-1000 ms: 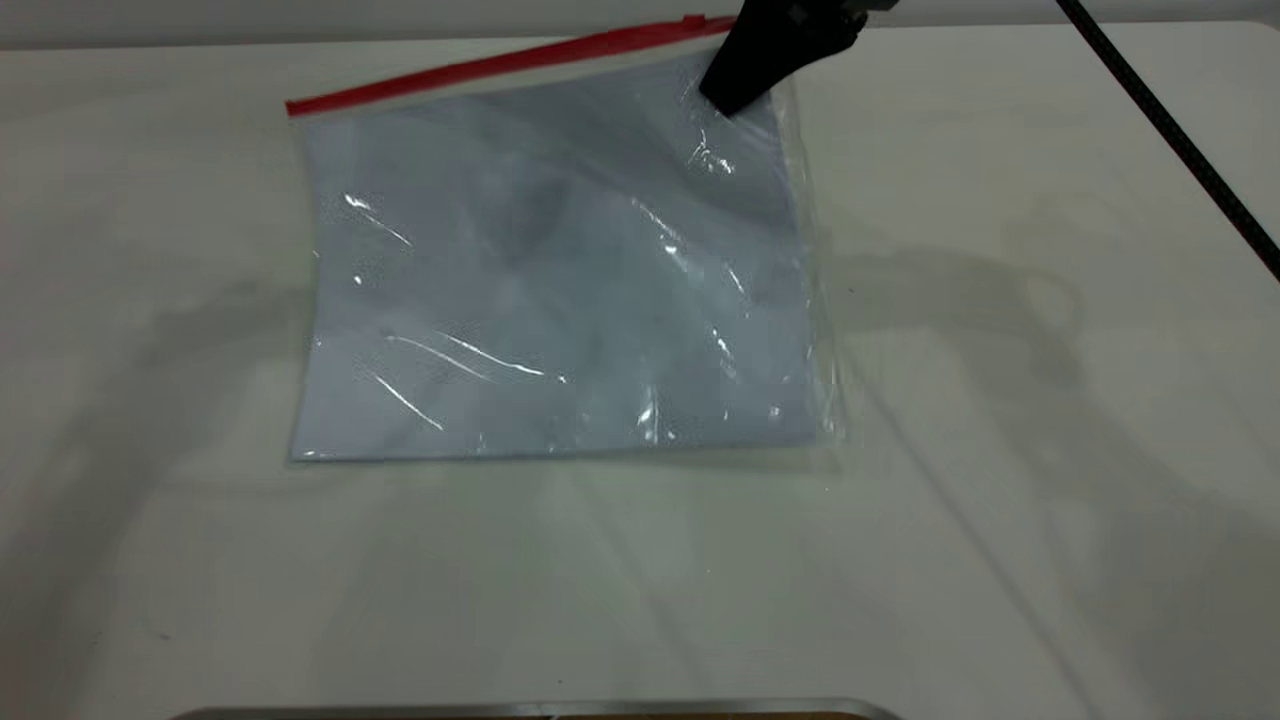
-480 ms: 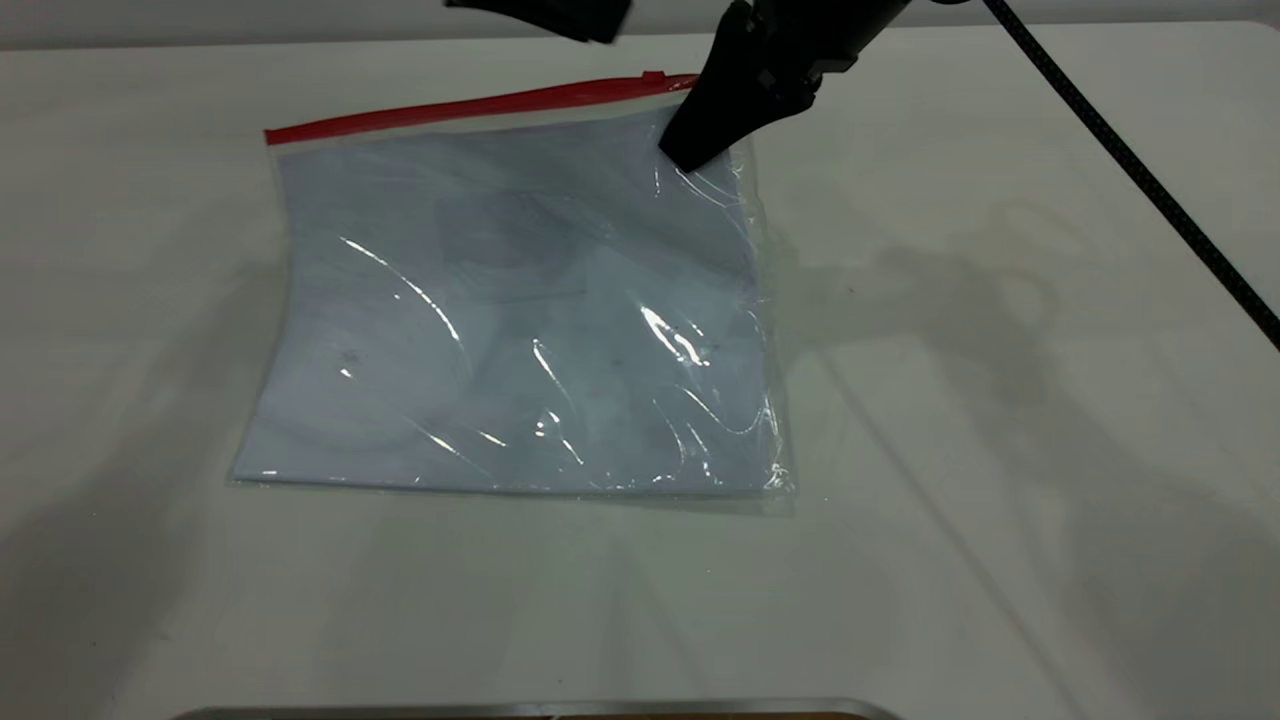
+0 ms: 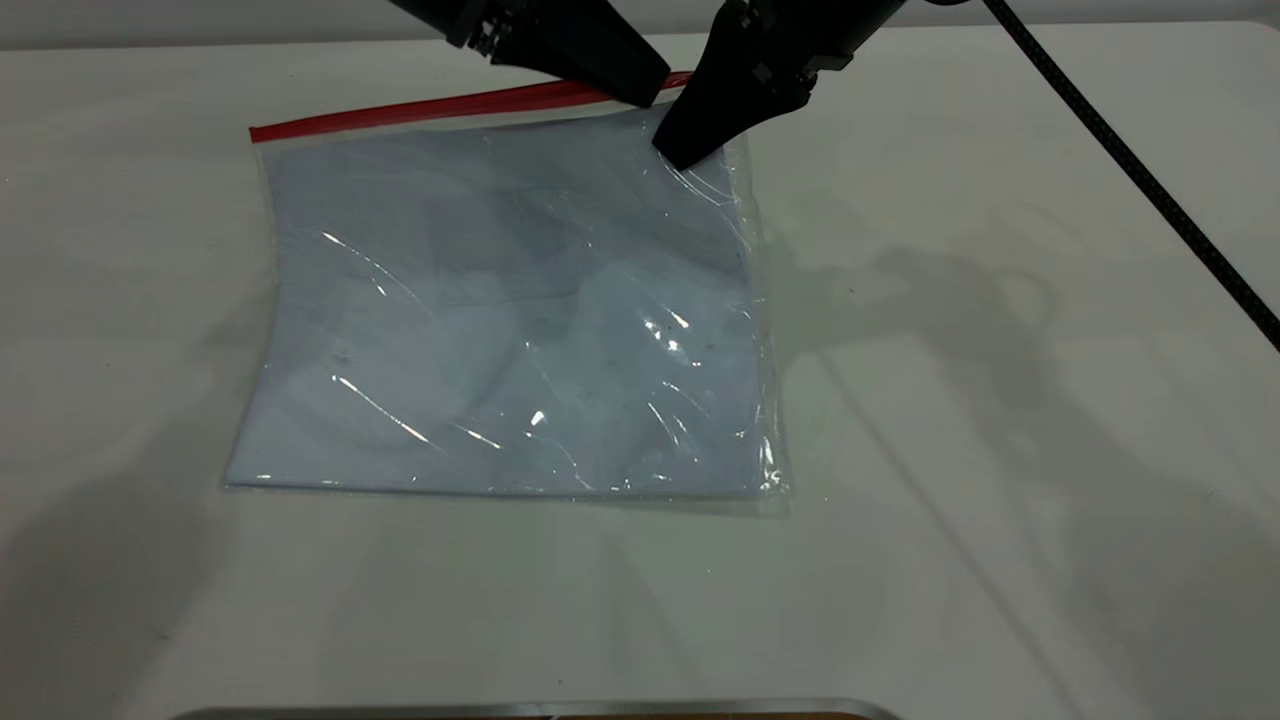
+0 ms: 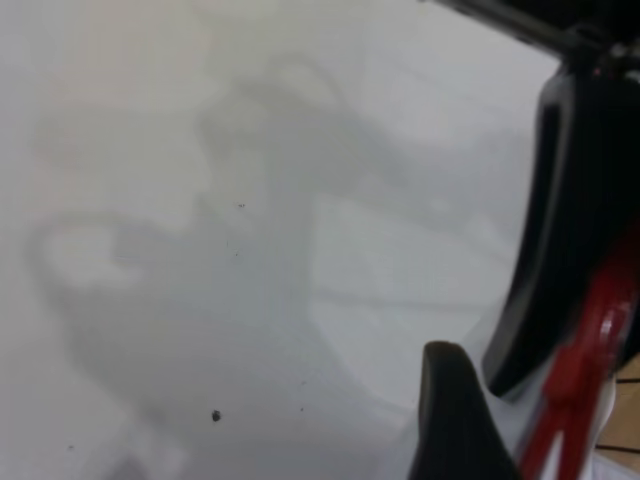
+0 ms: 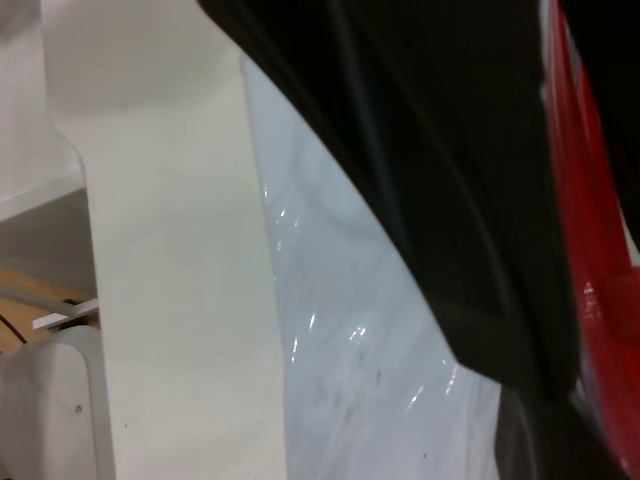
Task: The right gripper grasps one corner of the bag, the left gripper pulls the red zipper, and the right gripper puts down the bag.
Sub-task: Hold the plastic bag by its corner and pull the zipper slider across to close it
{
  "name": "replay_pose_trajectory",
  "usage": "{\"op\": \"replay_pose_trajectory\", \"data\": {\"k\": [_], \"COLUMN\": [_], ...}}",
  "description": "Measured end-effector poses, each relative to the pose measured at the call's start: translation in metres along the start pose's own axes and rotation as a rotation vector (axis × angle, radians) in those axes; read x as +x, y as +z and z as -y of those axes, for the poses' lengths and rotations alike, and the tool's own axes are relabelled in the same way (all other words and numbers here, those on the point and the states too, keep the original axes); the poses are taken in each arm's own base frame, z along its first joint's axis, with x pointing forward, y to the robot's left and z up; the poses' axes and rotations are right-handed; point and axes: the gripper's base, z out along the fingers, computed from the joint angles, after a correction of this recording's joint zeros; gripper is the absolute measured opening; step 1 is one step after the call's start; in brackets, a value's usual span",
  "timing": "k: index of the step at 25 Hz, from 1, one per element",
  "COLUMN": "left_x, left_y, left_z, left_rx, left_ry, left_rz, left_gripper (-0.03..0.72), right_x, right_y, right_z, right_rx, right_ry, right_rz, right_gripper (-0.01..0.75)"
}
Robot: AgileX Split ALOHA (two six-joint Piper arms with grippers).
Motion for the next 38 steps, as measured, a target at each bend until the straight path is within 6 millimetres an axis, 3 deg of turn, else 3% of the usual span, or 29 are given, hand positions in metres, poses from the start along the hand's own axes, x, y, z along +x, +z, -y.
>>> {"op": "replay_pose_trajectory", "data": {"k": [14,24,38], "left_x": [-0.0025,-0.0046,-0.0056], "left_y": [0.0006,0.0005,-0.002], "left_z": [-0.0006,-0.0002,-0.0035], "left_rx": [0.003,0.007,-0.015], "left_ry": [-0.018,0.014,0.008], "left_rz": [0.033,0.055,0.078], "left_gripper": [0.361,0.155,0.092], "right_x": [-0.0006,-0.0007,-0.0034], "right_y": [0.0001,-0.0002,-0.0051], "right_z": [-0.0003,0.0011,0.0032], "right_rx": [-0.003,0.011,0.039], "right_ry": [0.002,0.005,-0.016], "right_rz": [0.006,0.009,0.021], "right_gripper": [0.037,0.037,0.037]}}
